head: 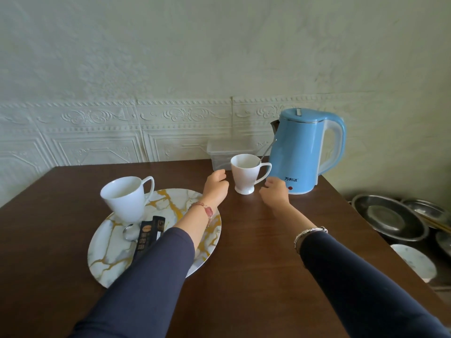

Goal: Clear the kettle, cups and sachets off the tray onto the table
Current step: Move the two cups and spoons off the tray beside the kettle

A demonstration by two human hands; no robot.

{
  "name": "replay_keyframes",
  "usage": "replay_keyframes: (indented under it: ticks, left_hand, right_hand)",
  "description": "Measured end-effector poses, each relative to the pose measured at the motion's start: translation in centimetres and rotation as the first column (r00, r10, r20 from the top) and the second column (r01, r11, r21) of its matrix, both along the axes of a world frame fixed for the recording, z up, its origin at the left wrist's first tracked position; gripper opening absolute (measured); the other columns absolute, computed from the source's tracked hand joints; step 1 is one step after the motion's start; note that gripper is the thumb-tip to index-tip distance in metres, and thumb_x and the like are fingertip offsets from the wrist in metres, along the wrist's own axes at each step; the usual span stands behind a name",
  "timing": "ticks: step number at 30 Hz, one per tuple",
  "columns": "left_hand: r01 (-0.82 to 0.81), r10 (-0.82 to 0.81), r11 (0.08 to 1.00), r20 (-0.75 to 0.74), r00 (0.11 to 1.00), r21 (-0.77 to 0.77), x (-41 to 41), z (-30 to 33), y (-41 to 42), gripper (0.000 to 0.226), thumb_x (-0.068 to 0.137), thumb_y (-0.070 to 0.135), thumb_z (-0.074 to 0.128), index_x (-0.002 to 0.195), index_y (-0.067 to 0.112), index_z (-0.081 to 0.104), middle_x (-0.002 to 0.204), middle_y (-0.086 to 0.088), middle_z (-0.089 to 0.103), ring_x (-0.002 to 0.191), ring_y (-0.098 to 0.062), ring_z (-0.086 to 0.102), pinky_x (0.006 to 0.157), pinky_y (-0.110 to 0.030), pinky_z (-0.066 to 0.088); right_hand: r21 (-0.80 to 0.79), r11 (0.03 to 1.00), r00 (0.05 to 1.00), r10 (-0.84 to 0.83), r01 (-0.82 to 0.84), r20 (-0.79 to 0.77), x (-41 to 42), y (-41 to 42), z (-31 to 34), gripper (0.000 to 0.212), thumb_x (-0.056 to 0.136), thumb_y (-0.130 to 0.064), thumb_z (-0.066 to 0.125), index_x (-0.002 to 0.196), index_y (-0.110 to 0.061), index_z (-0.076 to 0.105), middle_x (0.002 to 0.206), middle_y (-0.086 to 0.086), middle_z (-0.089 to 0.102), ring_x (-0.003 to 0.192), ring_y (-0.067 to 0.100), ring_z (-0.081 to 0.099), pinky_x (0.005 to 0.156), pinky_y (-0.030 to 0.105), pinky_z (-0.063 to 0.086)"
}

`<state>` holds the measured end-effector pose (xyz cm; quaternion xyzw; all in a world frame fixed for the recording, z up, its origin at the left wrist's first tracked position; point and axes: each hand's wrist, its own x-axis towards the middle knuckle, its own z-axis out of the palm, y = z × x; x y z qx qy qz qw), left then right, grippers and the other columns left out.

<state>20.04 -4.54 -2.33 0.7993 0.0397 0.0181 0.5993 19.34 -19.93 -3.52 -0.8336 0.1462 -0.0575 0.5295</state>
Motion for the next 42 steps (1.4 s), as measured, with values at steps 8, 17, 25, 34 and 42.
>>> replay_keyframes:
  ticks: [8,17,25,34,42]
  left_hand:
    - [-0.076,0.077,0.997,0.046,0.996,-0.027,-5.6,1.7,5.0,0.046,0.090,-0.005,0.042,0.134,0.006,0.049,0.136,-0.012,0.055,0.122,-0.025,0.055,0.071,-0.017,0.046]
    - [-0.216,0.215,0.976,0.072,0.974,0.008,-11.7,2.0,12.8,0.040,0.092,-0.003,0.045,0.131,0.003,0.052,0.133,-0.014,0.057,0.125,-0.026,0.053,0.090,-0.026,0.041]
    - [-0.361,0.360,0.933,0.063,0.931,-0.005,-14.4,1.5,18.3,0.037,0.093,0.002,0.046,0.128,0.005,0.054,0.130,-0.010,0.057,0.120,-0.025,0.054,0.082,-0.023,0.045]
    - [-0.339,0.339,0.941,0.022,0.941,-0.007,-12.4,0.6,20.5,0.043,0.091,-0.002,0.041,0.133,0.002,0.046,0.111,-0.001,0.049,0.101,-0.015,0.046,0.081,-0.027,0.038]
    - [-0.349,0.350,0.935,0.013,0.937,-0.056,-9.8,-0.7,22.1,0.040,0.085,-0.001,0.045,0.123,0.006,0.054,0.124,-0.013,0.060,0.106,-0.020,0.055,0.089,-0.035,0.047]
  right_hand:
    - [-0.004,0.994,0.991,0.112,-0.112,0.075,-4.5,5.2,2.7,0.045,0.088,-0.001,0.054,0.134,-0.005,0.054,0.134,0.013,0.059,0.124,0.028,0.055,0.097,0.029,0.044]
    - [0.025,0.962,0.954,0.267,-0.273,0.134,-8.5,13.6,3.0,0.040,0.085,0.000,0.054,0.124,-0.005,0.063,0.124,0.011,0.067,0.120,0.025,0.059,0.096,0.025,0.046]
    - [-0.028,0.945,0.939,0.326,-0.325,0.106,-9.4,18.5,2.8,0.044,0.085,-0.001,0.052,0.128,-0.008,0.061,0.126,0.009,0.065,0.123,0.026,0.056,0.106,0.035,0.043]
    - [-0.031,0.923,0.922,0.384,-0.383,0.049,-6.4,21.1,2.6,0.054,0.087,0.002,0.049,0.141,-0.008,0.046,0.142,0.011,0.052,0.131,0.026,0.049,0.107,0.036,0.043]
    - [-0.013,0.905,0.905,0.426,-0.426,0.010,-3.4,23.6,2.0,0.063,0.088,0.004,0.048,0.148,-0.007,0.033,0.150,0.012,0.041,0.137,0.028,0.041,0.109,0.040,0.040]
